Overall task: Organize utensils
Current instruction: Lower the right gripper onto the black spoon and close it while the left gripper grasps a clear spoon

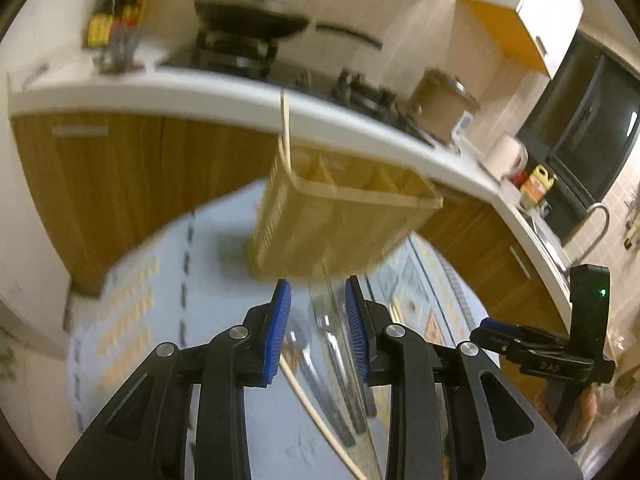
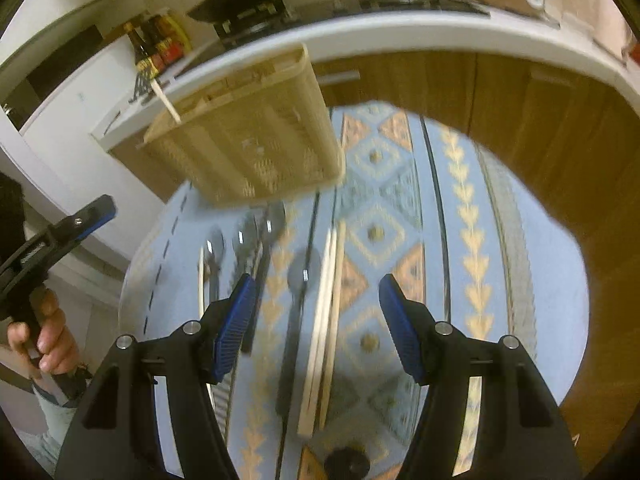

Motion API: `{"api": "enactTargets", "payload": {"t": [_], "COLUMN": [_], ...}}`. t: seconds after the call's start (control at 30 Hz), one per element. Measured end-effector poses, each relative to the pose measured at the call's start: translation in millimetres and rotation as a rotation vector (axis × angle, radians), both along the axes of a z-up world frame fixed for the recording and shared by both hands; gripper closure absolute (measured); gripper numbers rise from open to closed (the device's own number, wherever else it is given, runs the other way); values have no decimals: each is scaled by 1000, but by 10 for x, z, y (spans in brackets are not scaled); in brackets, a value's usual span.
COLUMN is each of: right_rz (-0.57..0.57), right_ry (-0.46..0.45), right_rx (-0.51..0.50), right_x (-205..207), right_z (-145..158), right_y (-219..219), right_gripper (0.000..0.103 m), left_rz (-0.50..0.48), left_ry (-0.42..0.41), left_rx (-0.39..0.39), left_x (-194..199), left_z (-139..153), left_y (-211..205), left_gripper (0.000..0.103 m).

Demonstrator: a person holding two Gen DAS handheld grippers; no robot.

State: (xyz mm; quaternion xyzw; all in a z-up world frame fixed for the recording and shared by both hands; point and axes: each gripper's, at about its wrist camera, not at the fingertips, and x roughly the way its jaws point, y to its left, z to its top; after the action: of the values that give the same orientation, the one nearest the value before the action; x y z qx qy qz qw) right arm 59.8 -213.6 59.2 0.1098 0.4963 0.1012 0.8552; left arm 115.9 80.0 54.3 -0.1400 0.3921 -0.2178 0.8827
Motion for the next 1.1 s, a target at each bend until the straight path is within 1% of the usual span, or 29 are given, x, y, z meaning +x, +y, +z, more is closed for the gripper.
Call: {"api": "enactTargets", "payload": {"t": [0.27,0.33,0.4,0.53,0.7,0.83,0.87,0.9,0.93,1.0,1.07,1.1], "right_rz": [-19,-9,3,5,-8,-39,-44,-44,-48,-79,-71,-63], "right_ry": [64,84,113,185,273,326,335,344,351,343,323,310], "right_rx": [-2,-24,-74,-103,-153,-183,-180,-168,-162,-172,-186,-193], "right_x": [-197,-271,-405,-646,-938,-1138,-1176,-1201,-1214,-1209,-1221,-1215], "right_z": [-256,-316,-381,-466,-551,-601,-624,-658,-690,-739,-739,-739], "right_y": [-18,-7,17,60,190,234,238,241,240,228,275,300], "right_gripper": [42,43,43,49,49,49,55,63,68,73,74,81], "left_rz": [-44,-55,-74,-110,-153,-157,-154,-153,-151,-145,-141,-140], "left_ry": [137,169,196,214,213,218,219,219,217,213,211,210], "left_rx": [14,25,24,30,40,34,27,21,18,21,25,26], "left_x": [18,12,-14,-53,-76,-42,-35,-31,-29,-33,-39,-35], "left_z": [-456,-556,-651,-737,-796,-831,-836,-838,-840,-843,-831,-827], "left_y": [-97,-134,-157,-226,-283,-253,-227,-202,-183,-161,-151,-143], "left_gripper": [77,77,77,77,77,77,77,77,77,77,77,77]}}
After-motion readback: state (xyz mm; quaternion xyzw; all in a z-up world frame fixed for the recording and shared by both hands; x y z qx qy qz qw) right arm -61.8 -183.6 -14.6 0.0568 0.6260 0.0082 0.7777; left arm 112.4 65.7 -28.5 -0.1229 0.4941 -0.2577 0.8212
